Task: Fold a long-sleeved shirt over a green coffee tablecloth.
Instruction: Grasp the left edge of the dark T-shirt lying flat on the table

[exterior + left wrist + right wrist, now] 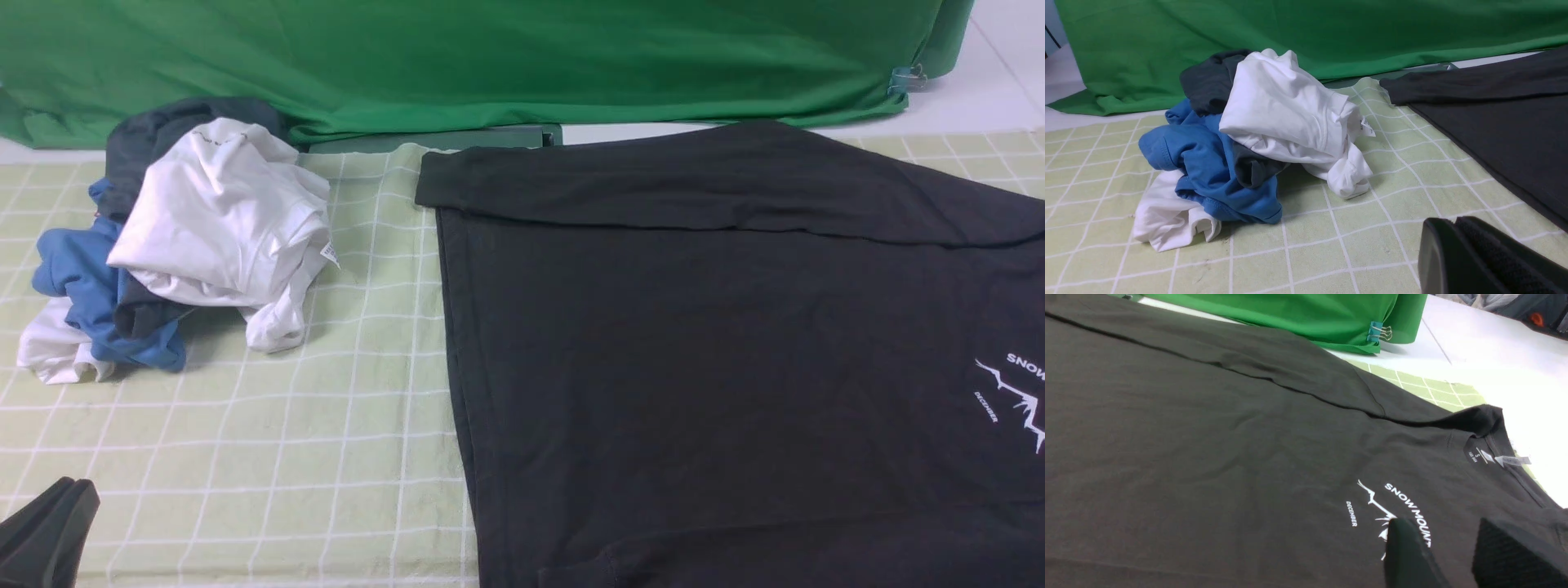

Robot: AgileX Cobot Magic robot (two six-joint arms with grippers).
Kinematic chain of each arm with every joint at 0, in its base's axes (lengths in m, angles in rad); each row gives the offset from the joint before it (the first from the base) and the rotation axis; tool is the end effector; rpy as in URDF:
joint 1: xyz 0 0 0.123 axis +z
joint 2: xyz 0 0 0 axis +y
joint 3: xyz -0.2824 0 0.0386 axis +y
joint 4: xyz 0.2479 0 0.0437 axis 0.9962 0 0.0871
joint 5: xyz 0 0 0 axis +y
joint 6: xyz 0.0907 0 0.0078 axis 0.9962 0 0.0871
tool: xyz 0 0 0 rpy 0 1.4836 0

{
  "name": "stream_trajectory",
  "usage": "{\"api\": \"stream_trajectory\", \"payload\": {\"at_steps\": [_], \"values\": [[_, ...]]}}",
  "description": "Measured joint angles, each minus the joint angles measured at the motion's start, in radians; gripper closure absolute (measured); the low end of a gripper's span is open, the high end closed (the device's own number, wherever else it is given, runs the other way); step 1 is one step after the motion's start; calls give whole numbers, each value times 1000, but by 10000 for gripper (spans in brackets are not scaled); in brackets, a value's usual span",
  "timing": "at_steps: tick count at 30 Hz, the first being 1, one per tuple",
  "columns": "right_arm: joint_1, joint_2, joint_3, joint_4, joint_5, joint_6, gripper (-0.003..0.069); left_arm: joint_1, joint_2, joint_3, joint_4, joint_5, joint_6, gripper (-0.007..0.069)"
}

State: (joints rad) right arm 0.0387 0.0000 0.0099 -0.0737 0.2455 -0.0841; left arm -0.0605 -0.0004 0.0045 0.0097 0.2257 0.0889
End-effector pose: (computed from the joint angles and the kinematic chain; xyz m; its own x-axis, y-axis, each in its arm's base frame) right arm 0.0557 0.0005 0.1875 -0.1614 -0.1613 -0.9736 -0.0466 0.9867 -0.1557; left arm 0.0557 -0.0032 0.1911 -0.1354 0.1066 -0.9850 0.0720 0.9926 0.0975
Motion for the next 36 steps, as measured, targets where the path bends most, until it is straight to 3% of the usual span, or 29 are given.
{"api": "stream_trajectory", "payload": {"at_steps": [36], "values": [[0, 0, 0, 0, 0, 0, 414, 0, 0, 0, 17, 0, 0, 607]]}}
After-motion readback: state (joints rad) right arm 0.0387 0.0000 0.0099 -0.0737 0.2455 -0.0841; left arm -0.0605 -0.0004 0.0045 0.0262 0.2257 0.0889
